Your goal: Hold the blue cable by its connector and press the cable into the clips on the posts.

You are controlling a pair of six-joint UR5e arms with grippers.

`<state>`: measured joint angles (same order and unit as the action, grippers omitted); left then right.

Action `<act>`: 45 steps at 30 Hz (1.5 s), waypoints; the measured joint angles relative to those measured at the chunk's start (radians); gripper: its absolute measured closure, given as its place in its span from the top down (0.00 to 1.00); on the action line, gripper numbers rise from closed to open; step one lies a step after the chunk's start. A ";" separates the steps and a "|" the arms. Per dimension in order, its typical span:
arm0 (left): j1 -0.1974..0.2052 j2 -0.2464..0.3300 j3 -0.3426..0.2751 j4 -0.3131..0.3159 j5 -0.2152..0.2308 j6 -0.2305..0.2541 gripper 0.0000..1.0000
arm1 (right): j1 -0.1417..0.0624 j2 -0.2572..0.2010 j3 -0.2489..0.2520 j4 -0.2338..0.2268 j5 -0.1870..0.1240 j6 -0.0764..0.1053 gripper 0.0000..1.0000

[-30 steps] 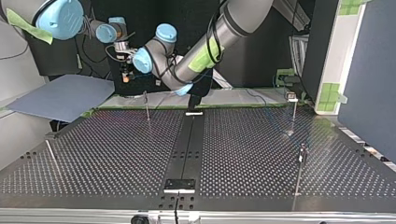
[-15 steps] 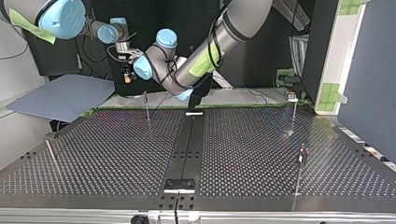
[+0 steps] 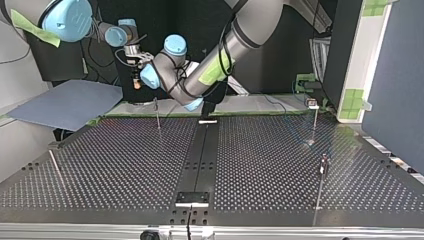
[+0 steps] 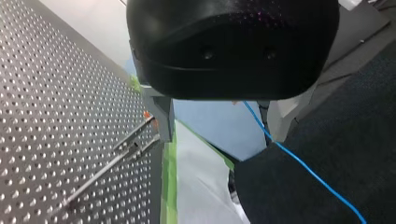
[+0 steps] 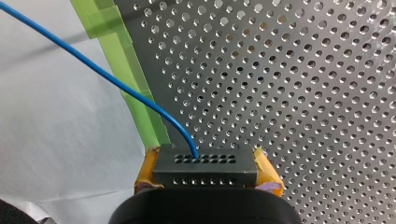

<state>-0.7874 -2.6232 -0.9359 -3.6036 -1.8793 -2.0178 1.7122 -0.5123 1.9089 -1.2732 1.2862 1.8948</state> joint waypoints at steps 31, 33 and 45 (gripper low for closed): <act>0.013 0.000 -0.052 -0.260 -0.056 -0.007 0.98 | 0.014 0.000 -0.009 0.010 0.005 -0.002 0.00; 0.013 -0.001 -0.040 -0.277 -0.050 -0.017 0.98 | 0.015 0.000 -0.010 0.009 0.005 -0.002 0.00; 0.024 -0.001 -0.002 -0.295 0.042 -0.098 0.98 | 0.020 0.000 -0.012 0.010 0.006 -0.002 0.00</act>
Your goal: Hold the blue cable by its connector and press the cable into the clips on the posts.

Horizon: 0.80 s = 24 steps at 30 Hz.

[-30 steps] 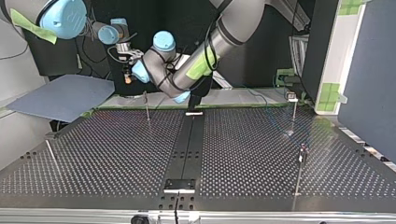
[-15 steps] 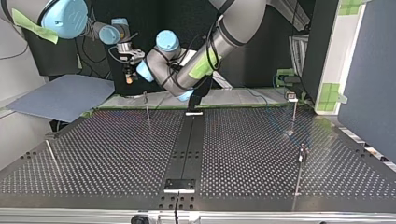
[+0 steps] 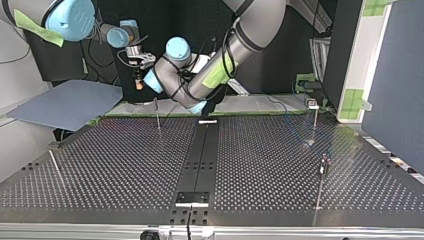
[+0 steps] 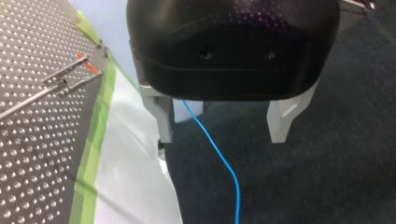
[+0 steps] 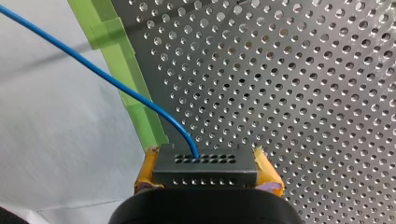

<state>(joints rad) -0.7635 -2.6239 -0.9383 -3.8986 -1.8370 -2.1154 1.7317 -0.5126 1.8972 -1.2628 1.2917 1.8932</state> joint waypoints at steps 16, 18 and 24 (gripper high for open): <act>0.012 -0.003 0.000 0.039 0.022 -0.020 0.98 | 0.003 0.000 0.000 0.000 0.000 0.000 0.00; 0.012 -0.011 0.000 0.039 0.023 -0.016 0.98 | 0.003 0.000 0.000 0.000 0.000 0.000 0.00; 0.008 -0.055 0.007 0.048 0.034 0.006 0.98 | 0.003 0.000 -0.001 0.000 0.000 0.000 0.00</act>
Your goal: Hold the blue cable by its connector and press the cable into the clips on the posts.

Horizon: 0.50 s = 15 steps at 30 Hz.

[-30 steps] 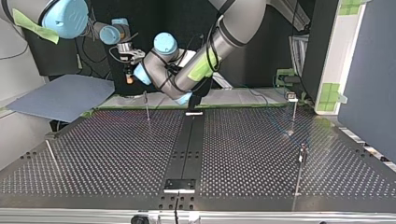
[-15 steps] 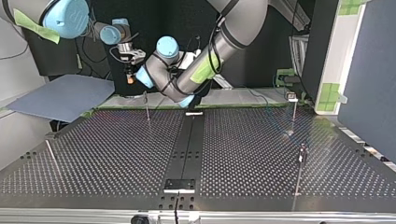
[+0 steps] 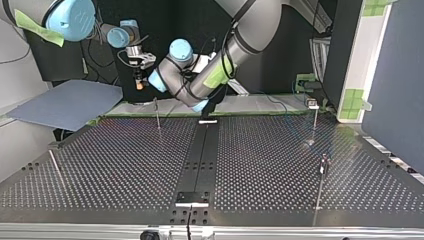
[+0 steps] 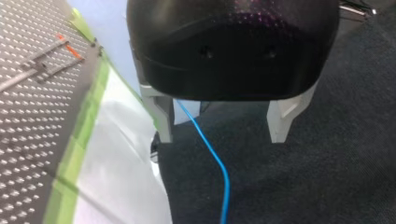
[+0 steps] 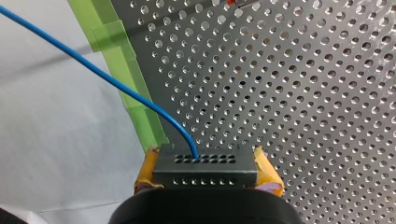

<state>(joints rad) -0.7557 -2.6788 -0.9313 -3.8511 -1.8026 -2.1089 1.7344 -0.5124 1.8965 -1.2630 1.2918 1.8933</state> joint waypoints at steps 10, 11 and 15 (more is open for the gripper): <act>0.012 -0.064 0.010 0.063 0.023 0.005 0.98 | 0.001 -0.001 -0.001 0.000 0.005 0.000 0.00; 0.014 -0.066 0.011 0.065 0.023 0.005 0.98 | 0.001 -0.001 -0.001 0.000 0.006 0.000 0.00; 0.024 -0.071 0.011 0.073 0.026 0.005 0.98 | 0.004 0.000 -0.001 0.001 0.007 -0.001 0.00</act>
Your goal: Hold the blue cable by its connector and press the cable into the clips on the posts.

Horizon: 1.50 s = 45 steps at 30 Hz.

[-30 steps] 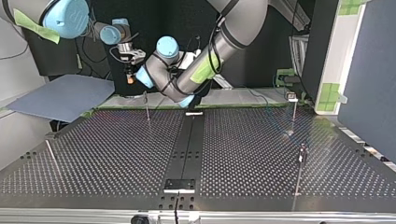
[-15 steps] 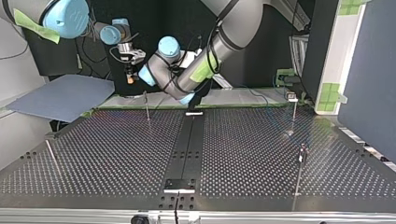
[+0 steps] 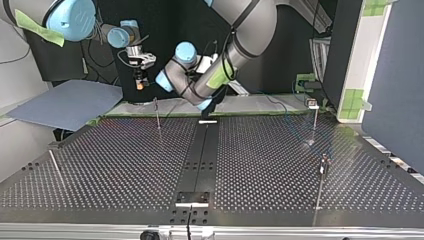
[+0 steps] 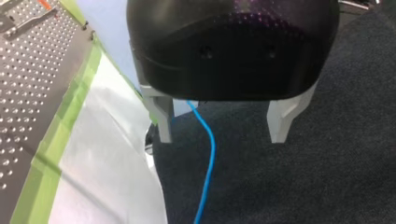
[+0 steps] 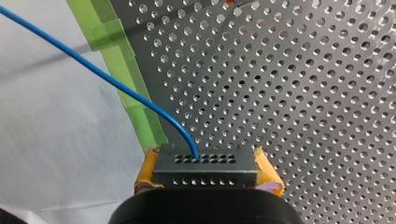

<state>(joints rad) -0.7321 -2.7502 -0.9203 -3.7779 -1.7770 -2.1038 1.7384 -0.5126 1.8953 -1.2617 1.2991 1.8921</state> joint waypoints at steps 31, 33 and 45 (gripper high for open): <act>0.046 -0.143 0.048 0.125 -0.010 0.012 0.98 | 0.025 0.000 0.000 0.007 0.000 -0.005 0.00; 0.046 -0.155 0.055 0.132 -0.010 0.018 0.98 | 0.025 0.000 0.000 0.007 0.000 -0.005 0.00; 0.052 -0.248 0.112 0.141 -0.009 0.034 0.98 | 0.025 0.000 -0.003 0.007 0.000 -0.005 0.00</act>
<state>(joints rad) -0.6801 -2.9983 -0.8079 -3.6368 -1.7856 -2.0701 1.7639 -0.5125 1.8927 -1.2549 1.2994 1.8871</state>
